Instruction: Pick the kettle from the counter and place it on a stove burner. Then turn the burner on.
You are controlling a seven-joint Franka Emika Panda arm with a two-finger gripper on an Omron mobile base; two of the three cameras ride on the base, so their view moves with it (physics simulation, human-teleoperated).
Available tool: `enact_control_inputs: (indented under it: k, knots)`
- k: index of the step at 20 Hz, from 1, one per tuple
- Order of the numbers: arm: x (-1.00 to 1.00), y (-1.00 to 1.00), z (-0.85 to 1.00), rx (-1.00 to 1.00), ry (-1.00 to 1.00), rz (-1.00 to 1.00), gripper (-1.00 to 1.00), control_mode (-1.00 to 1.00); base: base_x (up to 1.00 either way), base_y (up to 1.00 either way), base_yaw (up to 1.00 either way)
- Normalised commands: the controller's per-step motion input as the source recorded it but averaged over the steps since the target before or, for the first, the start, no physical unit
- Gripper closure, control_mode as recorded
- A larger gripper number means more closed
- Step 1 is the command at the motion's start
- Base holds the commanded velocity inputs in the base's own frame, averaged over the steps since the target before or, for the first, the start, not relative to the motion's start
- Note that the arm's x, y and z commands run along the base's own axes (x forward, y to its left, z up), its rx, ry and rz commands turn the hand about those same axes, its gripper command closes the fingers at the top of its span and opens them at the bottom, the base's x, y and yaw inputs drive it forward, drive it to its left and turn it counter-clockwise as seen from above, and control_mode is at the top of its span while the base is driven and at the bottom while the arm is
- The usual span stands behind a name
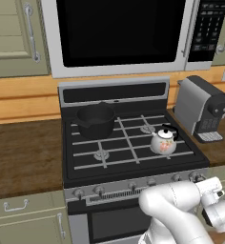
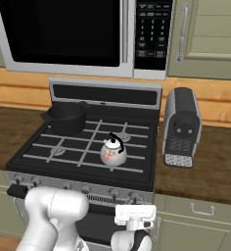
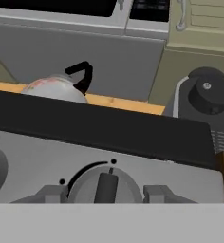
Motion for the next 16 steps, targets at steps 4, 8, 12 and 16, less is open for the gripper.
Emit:
enact_control_inputs:
  k: [4, 8, 12, 16]
  knots:
    - [0.04, 0.24, -0.02, -0.53, -0.36, 0.16, 1.0, -1.0, 0.0, 0.0, 0.0]
    - [0.03, 0.09, 0.0, -0.6, -0.42, 0.21, 1.0, -1.0, 0.0, 0.0, 0.0]
    - [0.0, 0.0, -0.01, -0.67, -0.52, 0.32, 1.0, -1.0, 0.0, 0.0, 0.0]
    - [0.0, 0.0, 0.0, -0.59, -0.56, 0.33, 1.0, -1.0, 0.0, 0.0, 0.0]
